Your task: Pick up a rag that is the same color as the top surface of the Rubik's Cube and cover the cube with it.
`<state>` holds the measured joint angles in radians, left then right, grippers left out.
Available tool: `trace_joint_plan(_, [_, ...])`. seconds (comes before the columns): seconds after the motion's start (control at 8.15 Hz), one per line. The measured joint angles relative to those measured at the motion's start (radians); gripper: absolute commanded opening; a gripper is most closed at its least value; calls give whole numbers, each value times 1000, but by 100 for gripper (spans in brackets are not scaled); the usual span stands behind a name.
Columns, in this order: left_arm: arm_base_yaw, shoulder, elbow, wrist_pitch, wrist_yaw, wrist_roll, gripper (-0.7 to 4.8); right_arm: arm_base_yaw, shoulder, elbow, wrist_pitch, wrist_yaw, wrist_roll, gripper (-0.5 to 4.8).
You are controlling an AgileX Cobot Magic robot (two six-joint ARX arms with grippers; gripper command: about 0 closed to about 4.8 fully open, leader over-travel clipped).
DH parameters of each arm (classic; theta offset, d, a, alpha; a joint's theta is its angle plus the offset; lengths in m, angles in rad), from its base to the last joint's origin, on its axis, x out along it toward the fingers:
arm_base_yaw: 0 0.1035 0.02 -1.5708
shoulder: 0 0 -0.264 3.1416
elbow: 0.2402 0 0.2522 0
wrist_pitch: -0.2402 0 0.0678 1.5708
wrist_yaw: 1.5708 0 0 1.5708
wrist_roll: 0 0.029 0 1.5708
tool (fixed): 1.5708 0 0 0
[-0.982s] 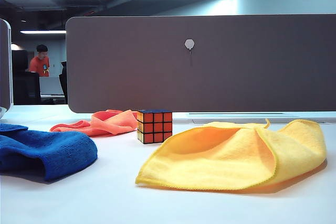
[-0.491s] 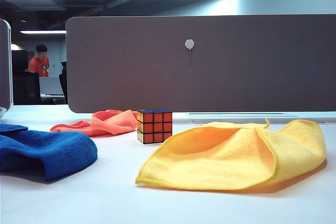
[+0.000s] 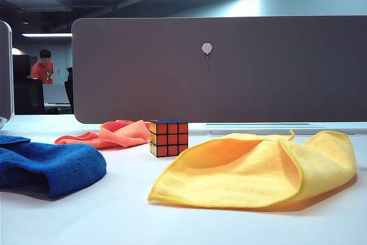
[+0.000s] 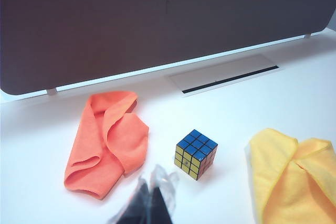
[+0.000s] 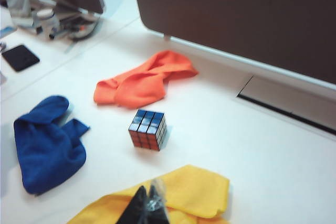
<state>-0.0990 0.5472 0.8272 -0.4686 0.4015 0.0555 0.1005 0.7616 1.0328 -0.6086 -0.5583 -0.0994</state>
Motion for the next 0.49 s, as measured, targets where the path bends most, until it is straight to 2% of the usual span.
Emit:
trace_joint_plan(0.12, [0,81,57,6,0,0,-5,272,128,1,-11,222,-9,-1])
trace_joint_plan(0.37, [0,103,57,1,0,0,-5,367,200,20,-18,328,-11,-1])
trace_joint_plan(0.49, [0,111,57,1,0,0,-5,388,239,38,-10,349,-11,-1])
